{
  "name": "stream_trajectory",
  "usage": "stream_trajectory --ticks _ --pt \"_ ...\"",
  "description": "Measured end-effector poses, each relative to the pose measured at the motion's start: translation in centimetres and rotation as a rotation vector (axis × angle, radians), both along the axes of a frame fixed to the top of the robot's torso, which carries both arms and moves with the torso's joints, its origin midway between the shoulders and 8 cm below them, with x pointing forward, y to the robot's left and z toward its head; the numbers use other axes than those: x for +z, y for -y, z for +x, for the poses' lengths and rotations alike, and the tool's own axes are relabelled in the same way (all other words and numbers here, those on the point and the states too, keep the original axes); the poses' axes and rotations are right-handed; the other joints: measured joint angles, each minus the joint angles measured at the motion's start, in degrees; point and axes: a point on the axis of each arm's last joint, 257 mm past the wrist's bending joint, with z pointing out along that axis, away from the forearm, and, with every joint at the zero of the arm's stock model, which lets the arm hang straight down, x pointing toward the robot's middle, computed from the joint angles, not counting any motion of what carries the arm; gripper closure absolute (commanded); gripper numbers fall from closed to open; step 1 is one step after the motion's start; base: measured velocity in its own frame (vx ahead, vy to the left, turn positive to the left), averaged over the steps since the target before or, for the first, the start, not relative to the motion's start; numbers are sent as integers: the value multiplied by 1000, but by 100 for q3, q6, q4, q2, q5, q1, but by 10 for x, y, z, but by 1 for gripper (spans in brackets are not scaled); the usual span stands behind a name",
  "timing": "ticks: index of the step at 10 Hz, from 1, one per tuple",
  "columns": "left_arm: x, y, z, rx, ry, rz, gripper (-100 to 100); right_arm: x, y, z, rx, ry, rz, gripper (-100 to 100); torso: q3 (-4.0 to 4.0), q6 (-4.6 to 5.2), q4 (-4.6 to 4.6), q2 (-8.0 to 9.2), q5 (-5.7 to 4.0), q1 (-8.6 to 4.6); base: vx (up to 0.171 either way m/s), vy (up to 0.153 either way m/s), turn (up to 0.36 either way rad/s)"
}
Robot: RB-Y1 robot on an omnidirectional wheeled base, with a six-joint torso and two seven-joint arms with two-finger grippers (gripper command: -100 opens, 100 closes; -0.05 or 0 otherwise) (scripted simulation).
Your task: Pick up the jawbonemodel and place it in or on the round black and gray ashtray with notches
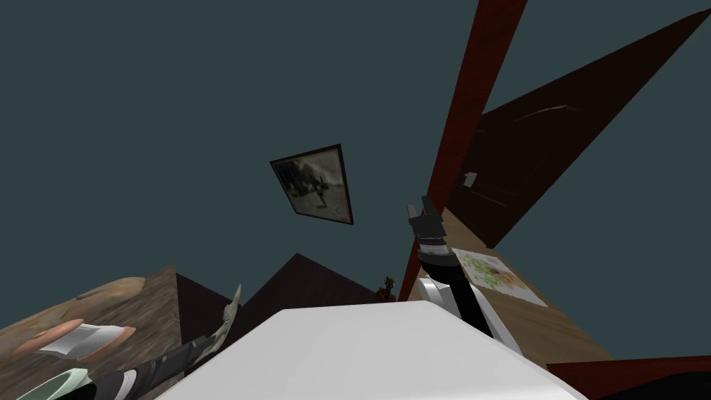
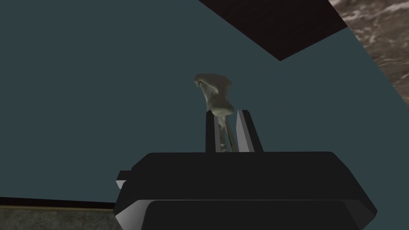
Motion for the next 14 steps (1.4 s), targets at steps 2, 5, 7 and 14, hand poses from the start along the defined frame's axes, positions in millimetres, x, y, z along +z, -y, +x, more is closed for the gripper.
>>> stream_trajectory --ticks 2,5,7,14 --pt "1 -10 -3 3 -9 -3 100 0 0 0 0 0 0 0 4 -13 0 7 -3 -12 3 24 -49" --pt "3 -28 -4 4 -37 -16 100 0 0 0 0 0 0 0 1 -4 0 2 -6 -3 6 52 -86" --pt "5 -40 -8 15 -49 -16 100 0 0 0 0 0 0 0 2 -15 0 5 -9 -17 9 29 -39" --pt "16 -77 -21 65 -108 -39 100 0 0 0 0 0 0 0 -5 -24 -7 -2 -20 -21 8 46 -38"
